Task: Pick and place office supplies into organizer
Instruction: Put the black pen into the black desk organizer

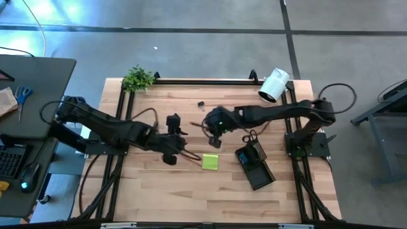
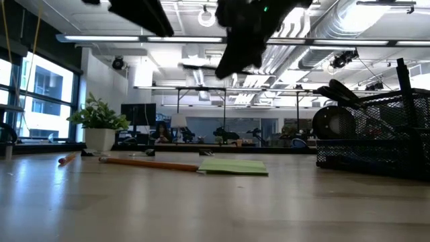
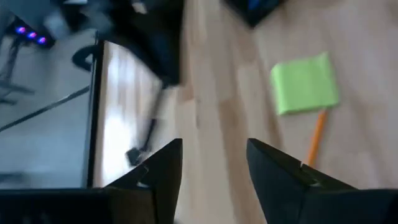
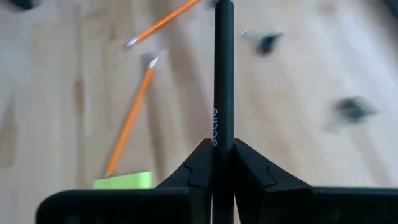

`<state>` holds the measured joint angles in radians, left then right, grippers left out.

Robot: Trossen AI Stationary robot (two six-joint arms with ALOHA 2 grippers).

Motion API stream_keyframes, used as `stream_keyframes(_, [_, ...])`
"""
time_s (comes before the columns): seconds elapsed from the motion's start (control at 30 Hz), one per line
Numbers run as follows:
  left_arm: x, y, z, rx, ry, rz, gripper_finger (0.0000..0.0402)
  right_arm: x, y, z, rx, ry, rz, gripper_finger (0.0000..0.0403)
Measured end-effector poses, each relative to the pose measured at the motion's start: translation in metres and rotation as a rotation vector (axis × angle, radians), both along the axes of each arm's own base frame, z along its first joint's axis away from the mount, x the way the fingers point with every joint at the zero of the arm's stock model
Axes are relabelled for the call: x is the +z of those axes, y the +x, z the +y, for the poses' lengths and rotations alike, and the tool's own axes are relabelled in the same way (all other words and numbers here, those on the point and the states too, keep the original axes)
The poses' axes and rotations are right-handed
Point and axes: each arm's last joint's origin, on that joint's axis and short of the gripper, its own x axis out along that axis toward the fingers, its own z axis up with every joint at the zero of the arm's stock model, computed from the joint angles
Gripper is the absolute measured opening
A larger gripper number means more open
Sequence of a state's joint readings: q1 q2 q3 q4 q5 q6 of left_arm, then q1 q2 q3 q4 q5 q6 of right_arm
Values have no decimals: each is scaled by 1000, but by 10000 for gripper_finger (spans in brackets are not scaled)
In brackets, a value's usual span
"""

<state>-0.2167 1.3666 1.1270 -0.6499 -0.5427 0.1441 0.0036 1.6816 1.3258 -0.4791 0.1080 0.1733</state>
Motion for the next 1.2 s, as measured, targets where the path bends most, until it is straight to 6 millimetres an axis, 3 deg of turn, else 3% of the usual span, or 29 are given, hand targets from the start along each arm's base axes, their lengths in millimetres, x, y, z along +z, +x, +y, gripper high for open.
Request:
stream_keyframes(0.27, [-4, -28, 5, -28, -118, -302, 141, 60, -60, 31, -158, -159, -63, 17])
stream_keyframes(0.4, [-7, -38, 6, -105, -197, -461, 124, 68, -84, 47, -265, -196, -52, 30])
stream_keyframes(0.67, [-16, -43, 6, -154, -261, -644, 95, 58, -119, 81, -483, -297, -26, 19])
stream_keyframes(0.9, [-9, -40, 8, -188, -271, -718, 74, 52, -147, 98, -636, -276, -73, 26])
stream_keyframes(1.2, [-2, -37, 23, -225, -291, -780, 50, -9, -168, 107, -724, -192, -101, 25])
